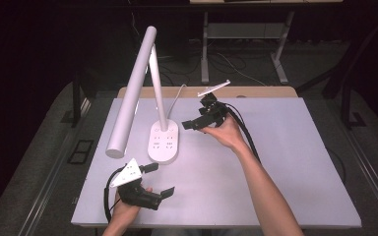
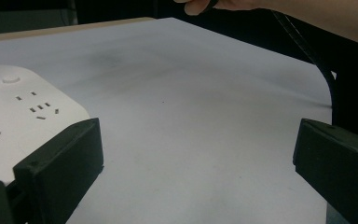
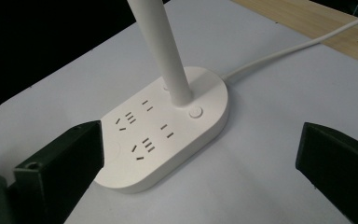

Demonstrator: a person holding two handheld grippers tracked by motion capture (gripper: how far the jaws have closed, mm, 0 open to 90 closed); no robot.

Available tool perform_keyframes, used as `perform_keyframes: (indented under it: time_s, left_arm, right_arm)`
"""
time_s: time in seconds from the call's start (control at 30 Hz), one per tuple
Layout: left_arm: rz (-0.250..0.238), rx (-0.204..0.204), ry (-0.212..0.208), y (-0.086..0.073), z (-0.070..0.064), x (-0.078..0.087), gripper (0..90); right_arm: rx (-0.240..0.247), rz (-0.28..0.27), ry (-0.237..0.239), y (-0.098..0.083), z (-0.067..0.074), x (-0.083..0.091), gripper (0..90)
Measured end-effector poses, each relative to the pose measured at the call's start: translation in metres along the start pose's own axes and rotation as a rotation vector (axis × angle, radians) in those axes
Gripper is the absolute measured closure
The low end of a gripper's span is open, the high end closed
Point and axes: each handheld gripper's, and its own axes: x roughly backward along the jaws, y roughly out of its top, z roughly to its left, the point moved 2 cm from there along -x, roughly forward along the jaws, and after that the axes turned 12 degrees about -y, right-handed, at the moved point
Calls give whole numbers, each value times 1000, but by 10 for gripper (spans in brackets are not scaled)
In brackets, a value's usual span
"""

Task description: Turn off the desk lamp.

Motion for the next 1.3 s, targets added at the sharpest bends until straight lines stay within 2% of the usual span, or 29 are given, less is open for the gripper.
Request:
perform_keyframes:
  time_s: [0.27, 0.3, 0.33, 0.37, 0.43, 0.47, 0.5, 0.63, 0.9, 0.93, 1.1, 1.2, 1.23, 1.27, 1.3]
  left_arm:
    - [-3, 0, 2, 0, 1, 1, 4]
    - [-3, 0, 2, 0, 1, 1, 4]
    - [-4, 0, 2, 0, 1, 1, 4]
    - [-4, 0, 3, 0, 1, 1, 4]
    - [-3, -4, 2, 0, 1, 2, 4]
    - [-4, 0, 3, 0, 1, 2, 4]
    - [-4, 2, 3, 0, 1, 2, 4]
    - [-6, 3, 4, 0, 1, 2, 4]
    - [-8, 5, 8, 0, 1, 4, 4]
    - [-6, 2, 5, 0, 1, 3, 4]
    - [-2, 2, 6, 0, 2, 4, 4]
    - [-6, 5, 9, 0, 2, 4, 4]
    - [-6, 5, 9, 0, 2, 4, 4]
    - [-6, 5, 9, 0, 2, 4, 4]
    - [-7, 5, 9, 0, 2, 4, 4]
  right_arm:
    - [-21, -3, -2, 3, -2, -13, 9]
    - [-25, -2, 2, 3, -3, -16, 76]
    - [-25, -2, 2, 3, -3, -16, 76]
    - [-25, -24, 16, 2, -3, -19, 140]
    - [-23, -22, 19, 2, -2, -20, 148]
    - [-16, -18, 23, 1, 1, -25, 196]
    - [-16, -18, 23, 1, 1, -25, 196]
    - [-5, -28, 29, -1, 4, -36, 314]
    - [-10, -13, 35, -5, 4, -47, 435]
    - [-18, -20, 37, -5, 3, -49, 474]
    - [-39, -21, 51, -4, 1, -52, 525]
    - [-41, -11, 67, -2, 1, -56, 617]
    - [-41, -11, 67, -2, 1, -56, 617]
    - [-42, -10, 77, -2, 2, -60, 665]
    - [-42, -10, 77, -2, 2, -60, 665]
